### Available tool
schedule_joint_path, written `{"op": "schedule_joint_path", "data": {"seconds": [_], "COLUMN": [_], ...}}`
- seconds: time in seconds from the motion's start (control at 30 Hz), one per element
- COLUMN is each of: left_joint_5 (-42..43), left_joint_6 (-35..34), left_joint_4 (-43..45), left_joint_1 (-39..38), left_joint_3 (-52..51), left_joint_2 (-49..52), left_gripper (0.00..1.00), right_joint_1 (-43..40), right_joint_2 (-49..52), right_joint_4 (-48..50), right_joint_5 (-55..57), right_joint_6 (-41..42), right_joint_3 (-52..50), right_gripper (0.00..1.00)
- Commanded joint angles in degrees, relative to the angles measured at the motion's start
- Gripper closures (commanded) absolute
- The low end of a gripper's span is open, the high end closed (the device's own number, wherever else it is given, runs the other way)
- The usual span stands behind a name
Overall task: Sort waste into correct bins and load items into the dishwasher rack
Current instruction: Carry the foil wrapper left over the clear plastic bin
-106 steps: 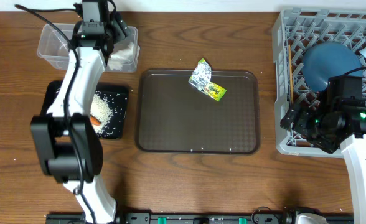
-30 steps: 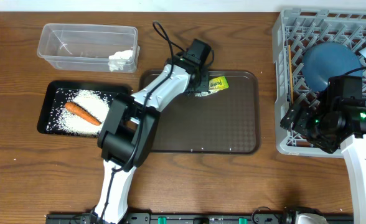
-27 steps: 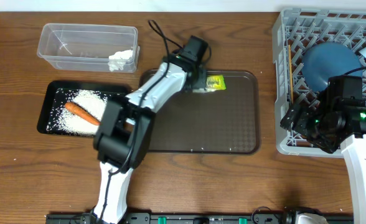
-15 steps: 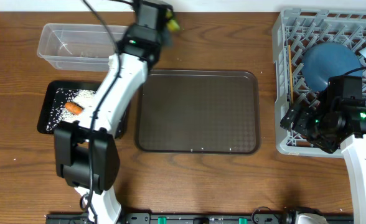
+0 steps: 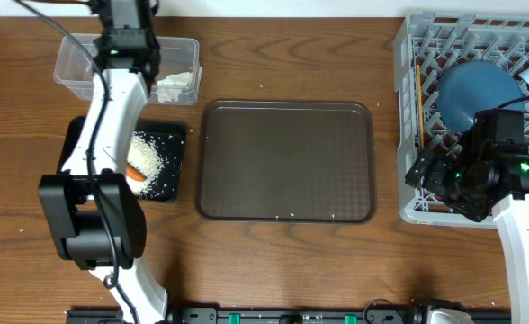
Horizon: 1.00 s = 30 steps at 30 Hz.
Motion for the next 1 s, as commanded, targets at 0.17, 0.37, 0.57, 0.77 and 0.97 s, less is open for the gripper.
{"op": "schedule_joint_path", "data": {"seconds": [0.17,0.37,0.57,0.77,0.97], "left_joint_5": [0.9,0.9,0.9,1.0,12.5], "left_joint_6": [0.7,0.7,0.7,-3.3,-18.9], "left_joint_4": [-0.9,-3.7,-9.6,-18.8,-38.6], "left_joint_1": [1.0,0.7,-1.1,-3.7,-4.7], "left_joint_3": [-0.6,-0.5,-0.5,-0.5,-0.5], "left_joint_2": [1.5,1.2,-3.0,-11.4,-18.7], "left_gripper": [0.28,0.18,0.1,0.08,0.0], "right_joint_1": [-0.6,-0.6,-0.6,-0.6,-0.6], "right_joint_2": [-0.5,-0.5,-0.5,-0.5,-0.5], "right_joint_4": [-0.2,-0.2,-0.2,-0.2,-0.2], "right_joint_5": [0.4,0.4,0.4,0.4,0.4], "right_joint_6": [-0.8,-0.8,-0.8,-0.8,-0.8], "right_joint_3": [0.4,0.4,0.4,0.4,0.4], "right_gripper": [0.01,0.01,0.01,0.01,0.01]}}
